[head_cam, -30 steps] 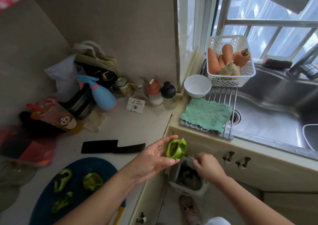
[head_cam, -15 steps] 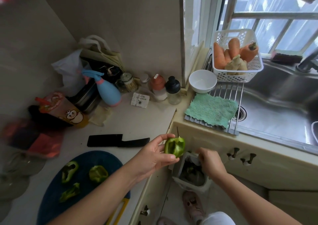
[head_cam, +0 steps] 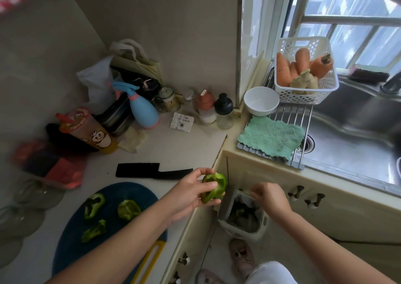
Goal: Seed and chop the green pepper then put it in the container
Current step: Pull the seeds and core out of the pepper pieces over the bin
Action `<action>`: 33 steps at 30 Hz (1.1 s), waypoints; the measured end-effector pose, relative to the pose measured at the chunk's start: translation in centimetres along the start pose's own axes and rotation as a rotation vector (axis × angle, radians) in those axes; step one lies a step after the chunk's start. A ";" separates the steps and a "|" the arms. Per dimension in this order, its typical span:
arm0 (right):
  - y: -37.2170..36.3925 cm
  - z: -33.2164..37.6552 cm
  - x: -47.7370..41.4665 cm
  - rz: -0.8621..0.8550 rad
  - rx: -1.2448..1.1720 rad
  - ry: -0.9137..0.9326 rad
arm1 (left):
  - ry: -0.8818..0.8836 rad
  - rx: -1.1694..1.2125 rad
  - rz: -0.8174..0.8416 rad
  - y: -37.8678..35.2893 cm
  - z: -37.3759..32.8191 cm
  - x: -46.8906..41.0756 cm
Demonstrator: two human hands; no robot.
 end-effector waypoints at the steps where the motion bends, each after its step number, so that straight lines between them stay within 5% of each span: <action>1: 0.5 0.4 0.2 -0.020 -0.014 0.014 | -0.007 -0.004 -0.014 0.1 0.0 0.1; 15: 6.6 11.6 0.5 -0.041 0.034 0.356 | -0.095 0.188 -0.276 5.7 0.6 3.2; 33: 0.2 3.9 -1.2 0.088 0.126 -0.029 | -0.026 0.224 -0.221 3.9 1.6 1.1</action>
Point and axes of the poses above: each hand's wrist, its own x-axis away from the middle knuckle, its own y-axis out of the back of the hand, z = x × y, the point moved 2 cm from there along -x, towards the middle knuckle, and after that the axes turned 2 degrees about x, right-handed, at the moved point
